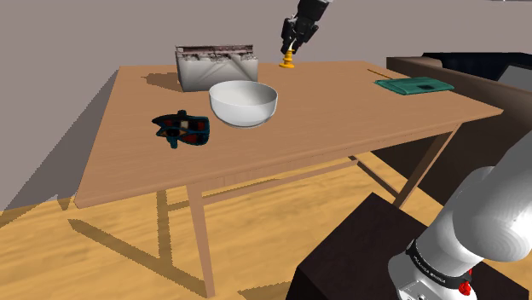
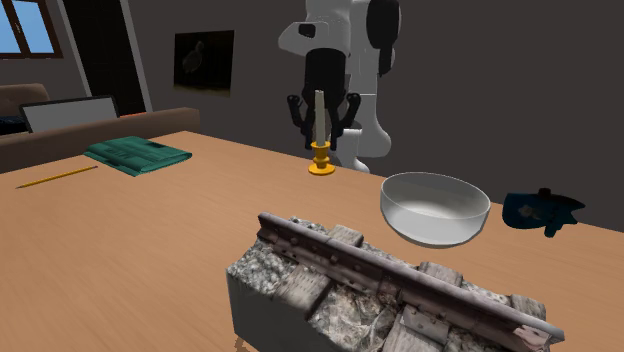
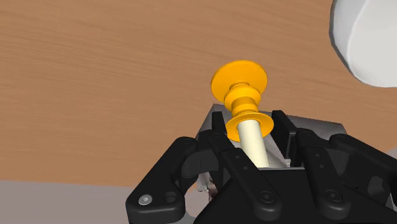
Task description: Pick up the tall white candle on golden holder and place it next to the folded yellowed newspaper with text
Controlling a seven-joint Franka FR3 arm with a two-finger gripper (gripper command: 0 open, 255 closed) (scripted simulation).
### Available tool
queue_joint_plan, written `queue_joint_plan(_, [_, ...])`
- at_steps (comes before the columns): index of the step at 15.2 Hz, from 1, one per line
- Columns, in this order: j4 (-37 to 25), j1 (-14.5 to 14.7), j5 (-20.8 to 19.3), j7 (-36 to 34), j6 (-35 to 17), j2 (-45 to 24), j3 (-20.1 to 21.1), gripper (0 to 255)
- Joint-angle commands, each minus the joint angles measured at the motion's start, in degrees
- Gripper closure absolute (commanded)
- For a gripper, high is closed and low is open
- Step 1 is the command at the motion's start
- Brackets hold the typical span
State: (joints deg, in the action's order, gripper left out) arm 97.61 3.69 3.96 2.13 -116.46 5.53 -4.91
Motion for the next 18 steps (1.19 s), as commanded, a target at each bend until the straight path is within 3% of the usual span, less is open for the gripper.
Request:
queue_joint_plan(1, [-1.89,-0.02,0.00,-0.06,1.63,-0.29,-0.04,255])
queue_joint_plan(18, [-23.00,-0.28,0.43,-0.63,16.67,-6.38,-0.38,255])
